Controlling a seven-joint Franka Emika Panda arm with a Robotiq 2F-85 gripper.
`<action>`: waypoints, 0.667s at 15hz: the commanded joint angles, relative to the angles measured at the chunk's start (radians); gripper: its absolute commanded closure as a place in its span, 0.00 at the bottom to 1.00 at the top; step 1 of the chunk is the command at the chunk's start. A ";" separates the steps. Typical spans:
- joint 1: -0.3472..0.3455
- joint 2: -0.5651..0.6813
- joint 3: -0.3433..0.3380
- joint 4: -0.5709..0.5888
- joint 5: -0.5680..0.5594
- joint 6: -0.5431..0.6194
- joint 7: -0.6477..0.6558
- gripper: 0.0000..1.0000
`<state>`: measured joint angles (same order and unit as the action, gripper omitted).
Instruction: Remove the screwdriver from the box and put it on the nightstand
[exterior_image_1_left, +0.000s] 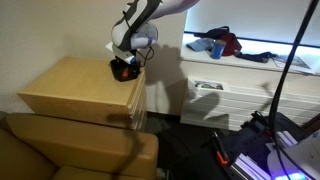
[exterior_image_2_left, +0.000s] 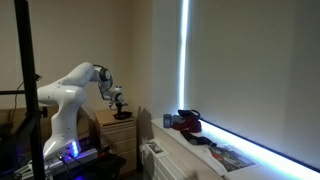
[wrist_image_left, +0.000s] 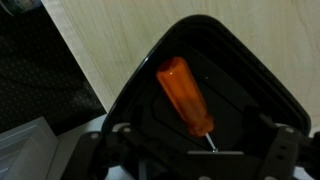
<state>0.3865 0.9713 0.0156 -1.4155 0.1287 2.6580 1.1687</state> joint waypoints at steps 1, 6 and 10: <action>0.004 0.009 -0.002 0.006 0.003 -0.003 0.000 0.00; 0.008 0.031 -0.006 0.015 -0.001 -0.010 0.002 0.00; 0.006 0.049 -0.004 0.039 -0.001 -0.020 -0.002 0.40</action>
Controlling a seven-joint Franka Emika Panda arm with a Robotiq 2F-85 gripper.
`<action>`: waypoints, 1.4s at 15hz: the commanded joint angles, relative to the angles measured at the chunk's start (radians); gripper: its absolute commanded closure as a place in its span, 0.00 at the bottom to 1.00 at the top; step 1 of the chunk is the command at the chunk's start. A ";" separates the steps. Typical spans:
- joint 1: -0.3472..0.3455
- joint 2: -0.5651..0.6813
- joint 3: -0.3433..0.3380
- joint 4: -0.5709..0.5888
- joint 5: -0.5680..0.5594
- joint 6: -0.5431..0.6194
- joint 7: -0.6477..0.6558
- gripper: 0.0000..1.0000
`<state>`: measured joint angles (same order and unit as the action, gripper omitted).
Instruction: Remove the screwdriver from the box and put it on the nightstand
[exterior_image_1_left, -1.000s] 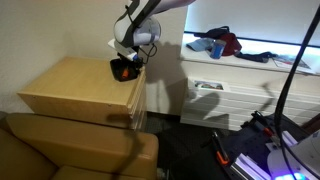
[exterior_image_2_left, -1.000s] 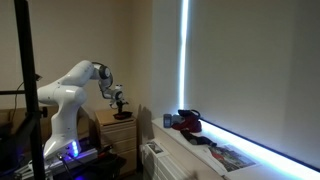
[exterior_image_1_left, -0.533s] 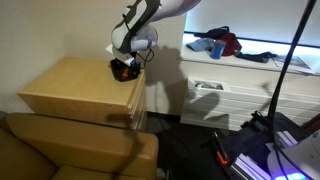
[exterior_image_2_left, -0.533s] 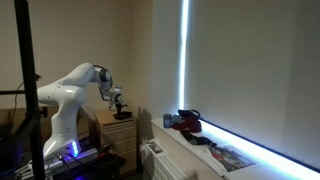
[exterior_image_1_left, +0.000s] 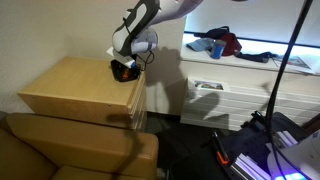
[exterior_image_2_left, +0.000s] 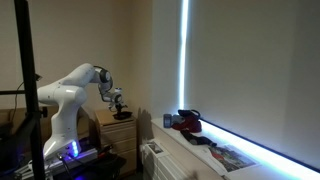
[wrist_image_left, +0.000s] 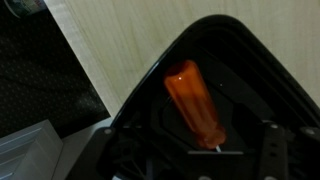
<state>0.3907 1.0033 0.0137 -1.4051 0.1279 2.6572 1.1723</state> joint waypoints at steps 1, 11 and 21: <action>0.000 0.023 -0.003 0.039 0.000 -0.022 -0.005 0.48; -0.014 0.028 -0.001 0.076 0.006 -0.017 -0.012 0.92; -0.067 -0.129 0.129 -0.018 0.051 -0.024 -0.186 0.92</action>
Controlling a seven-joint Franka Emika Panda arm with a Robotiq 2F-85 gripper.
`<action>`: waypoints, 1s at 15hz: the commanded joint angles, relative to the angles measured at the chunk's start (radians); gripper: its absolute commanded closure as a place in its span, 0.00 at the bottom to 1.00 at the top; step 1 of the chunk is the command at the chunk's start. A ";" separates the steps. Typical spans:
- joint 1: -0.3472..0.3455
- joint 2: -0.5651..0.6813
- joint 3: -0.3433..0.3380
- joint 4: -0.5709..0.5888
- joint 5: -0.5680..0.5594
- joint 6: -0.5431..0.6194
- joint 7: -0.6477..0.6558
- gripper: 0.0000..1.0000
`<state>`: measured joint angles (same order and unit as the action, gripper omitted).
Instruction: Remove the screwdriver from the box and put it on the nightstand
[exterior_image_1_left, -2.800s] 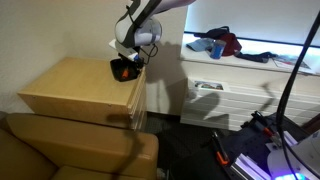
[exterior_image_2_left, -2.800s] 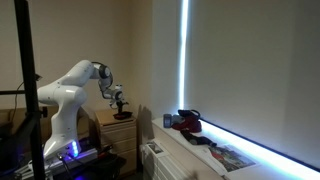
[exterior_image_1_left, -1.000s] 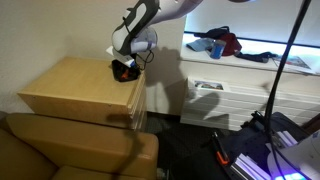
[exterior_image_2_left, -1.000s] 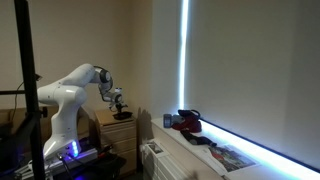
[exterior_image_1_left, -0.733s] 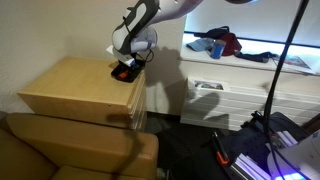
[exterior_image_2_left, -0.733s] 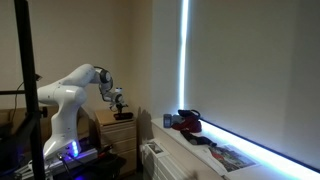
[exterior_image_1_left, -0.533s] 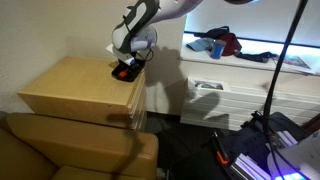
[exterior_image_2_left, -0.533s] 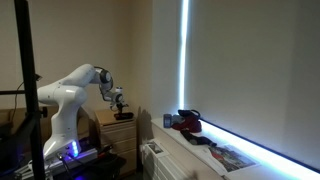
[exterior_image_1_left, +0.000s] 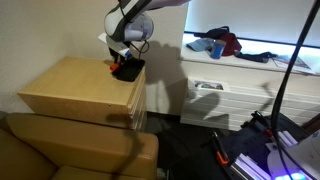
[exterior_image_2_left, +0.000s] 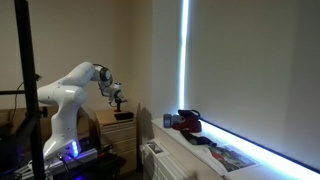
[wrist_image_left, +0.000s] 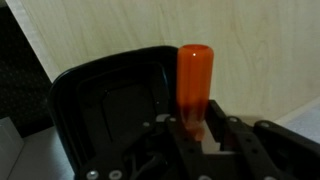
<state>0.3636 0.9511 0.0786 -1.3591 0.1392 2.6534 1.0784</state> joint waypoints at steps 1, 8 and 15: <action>-0.049 -0.086 0.084 -0.068 0.053 -0.017 -0.118 0.92; -0.056 -0.050 0.185 -0.024 0.134 -0.085 -0.310 0.92; 0.017 0.034 0.160 0.052 0.113 -0.226 -0.383 0.92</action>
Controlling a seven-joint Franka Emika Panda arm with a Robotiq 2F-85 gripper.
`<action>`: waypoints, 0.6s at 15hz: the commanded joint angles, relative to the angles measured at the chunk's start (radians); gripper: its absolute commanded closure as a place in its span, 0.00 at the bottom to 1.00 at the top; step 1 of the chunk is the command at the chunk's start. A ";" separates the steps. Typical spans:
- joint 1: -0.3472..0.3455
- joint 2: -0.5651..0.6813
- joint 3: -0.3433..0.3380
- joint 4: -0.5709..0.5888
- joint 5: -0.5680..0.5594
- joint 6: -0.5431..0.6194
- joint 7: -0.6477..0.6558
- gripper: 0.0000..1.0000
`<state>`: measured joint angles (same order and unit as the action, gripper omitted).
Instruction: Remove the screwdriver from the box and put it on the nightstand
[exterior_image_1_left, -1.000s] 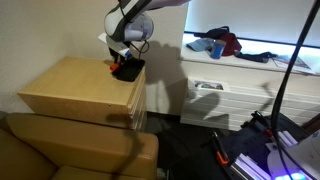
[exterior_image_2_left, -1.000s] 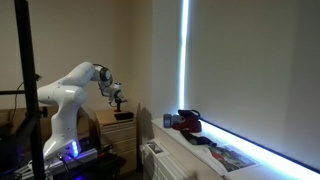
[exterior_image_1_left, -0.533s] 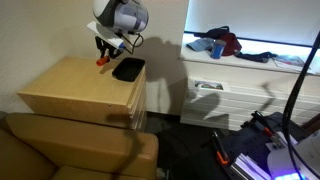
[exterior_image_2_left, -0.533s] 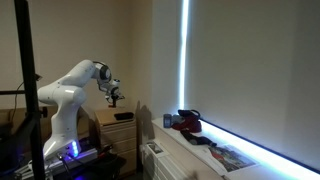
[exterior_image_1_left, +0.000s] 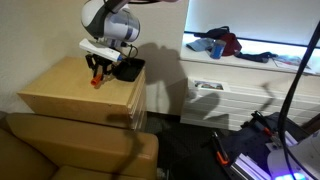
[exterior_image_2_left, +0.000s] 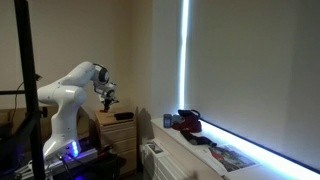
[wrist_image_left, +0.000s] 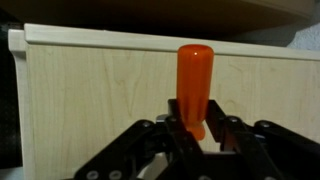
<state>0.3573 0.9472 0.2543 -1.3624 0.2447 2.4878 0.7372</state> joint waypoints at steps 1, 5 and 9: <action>0.033 0.052 -0.024 0.064 0.003 -0.070 -0.044 0.92; 0.069 0.095 -0.059 0.096 -0.019 -0.068 -0.044 0.92; 0.114 0.139 -0.114 0.128 -0.070 -0.050 -0.029 0.92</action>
<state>0.4362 1.0438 0.1842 -1.2903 0.2053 2.4459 0.7110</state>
